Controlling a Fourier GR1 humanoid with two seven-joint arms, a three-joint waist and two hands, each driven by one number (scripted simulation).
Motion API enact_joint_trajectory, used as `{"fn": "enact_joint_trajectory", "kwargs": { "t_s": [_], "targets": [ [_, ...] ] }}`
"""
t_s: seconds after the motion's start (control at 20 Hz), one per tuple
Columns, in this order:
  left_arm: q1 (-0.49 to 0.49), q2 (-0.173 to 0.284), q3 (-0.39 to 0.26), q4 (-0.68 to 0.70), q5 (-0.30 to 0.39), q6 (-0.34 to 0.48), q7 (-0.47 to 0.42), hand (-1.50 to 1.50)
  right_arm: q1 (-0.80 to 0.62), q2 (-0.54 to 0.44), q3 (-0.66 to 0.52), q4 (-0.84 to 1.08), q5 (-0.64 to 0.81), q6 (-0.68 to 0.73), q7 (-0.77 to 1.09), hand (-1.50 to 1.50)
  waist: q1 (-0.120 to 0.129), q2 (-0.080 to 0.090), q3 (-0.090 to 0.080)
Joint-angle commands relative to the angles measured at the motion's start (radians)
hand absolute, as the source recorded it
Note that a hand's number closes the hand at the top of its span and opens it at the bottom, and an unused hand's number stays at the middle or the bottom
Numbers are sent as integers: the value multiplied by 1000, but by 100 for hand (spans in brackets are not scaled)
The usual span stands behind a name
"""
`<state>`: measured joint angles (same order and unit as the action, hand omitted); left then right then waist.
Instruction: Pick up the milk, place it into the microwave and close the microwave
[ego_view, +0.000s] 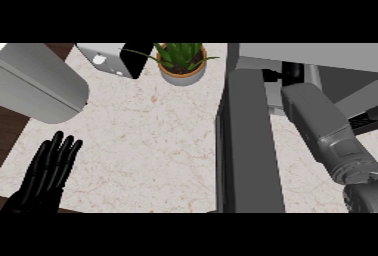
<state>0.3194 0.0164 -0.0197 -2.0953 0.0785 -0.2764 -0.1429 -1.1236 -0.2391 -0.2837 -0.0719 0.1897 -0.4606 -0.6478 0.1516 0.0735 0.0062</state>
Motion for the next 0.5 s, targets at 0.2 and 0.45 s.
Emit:
{"fn": "enact_joint_trajectory", "kwargs": {
  "t_s": [0.2,0.45],
  "targets": [
    [15,-8,-40,-21,-23,4,10,-150,49,-53,-9,-3,-8,139,-45,-150,-14,-12,0],
    [-8,-16,-74,-10,-37,48,7,-150,86,-40,-36,-11,-34,170,-84,-150,-27,-14,0]
  ]
}}
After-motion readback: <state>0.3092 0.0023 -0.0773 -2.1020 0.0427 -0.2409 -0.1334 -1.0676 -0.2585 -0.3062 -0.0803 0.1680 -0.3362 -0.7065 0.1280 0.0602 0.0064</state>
